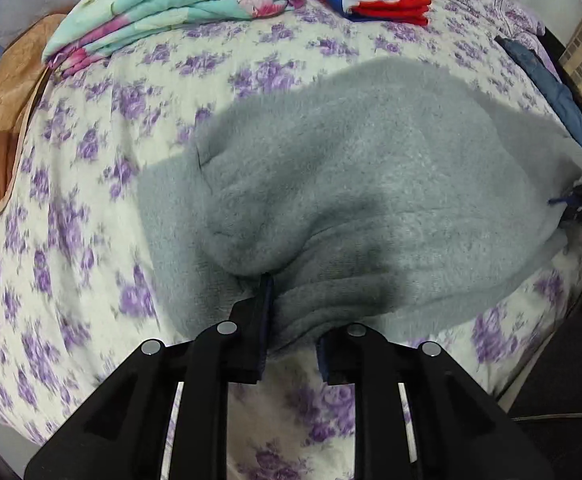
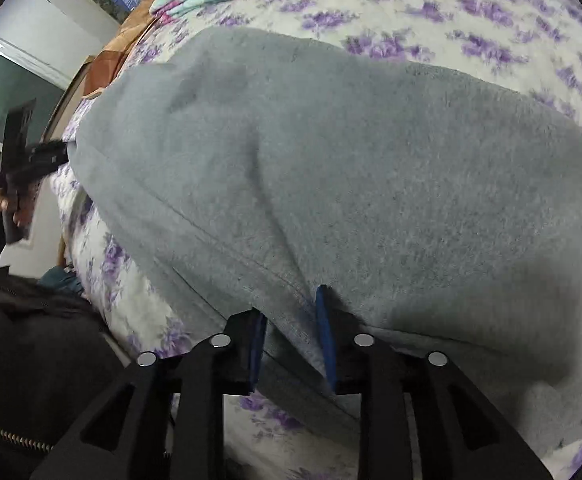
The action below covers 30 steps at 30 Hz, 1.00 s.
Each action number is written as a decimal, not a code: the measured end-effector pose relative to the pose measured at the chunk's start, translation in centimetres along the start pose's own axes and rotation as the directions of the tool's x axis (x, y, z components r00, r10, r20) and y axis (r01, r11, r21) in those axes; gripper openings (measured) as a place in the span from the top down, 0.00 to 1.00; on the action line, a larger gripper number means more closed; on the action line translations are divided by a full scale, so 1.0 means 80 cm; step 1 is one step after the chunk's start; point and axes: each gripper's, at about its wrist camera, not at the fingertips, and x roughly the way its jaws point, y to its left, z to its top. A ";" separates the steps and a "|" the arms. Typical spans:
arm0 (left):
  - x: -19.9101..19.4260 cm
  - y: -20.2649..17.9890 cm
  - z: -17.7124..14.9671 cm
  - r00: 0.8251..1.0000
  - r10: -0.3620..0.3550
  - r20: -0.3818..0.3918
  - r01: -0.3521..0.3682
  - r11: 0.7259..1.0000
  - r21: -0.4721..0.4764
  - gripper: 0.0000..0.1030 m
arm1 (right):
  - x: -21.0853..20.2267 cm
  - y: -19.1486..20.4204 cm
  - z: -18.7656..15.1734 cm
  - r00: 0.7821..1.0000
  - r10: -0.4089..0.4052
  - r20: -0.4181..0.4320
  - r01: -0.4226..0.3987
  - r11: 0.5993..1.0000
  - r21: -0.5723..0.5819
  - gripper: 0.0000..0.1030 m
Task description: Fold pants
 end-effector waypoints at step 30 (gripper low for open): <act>0.031 -0.021 0.040 0.991 0.132 0.006 -0.131 0.989 -0.067 0.18 | -0.148 -0.166 -0.066 0.852 -0.416 0.317 0.056 0.675 0.736 0.82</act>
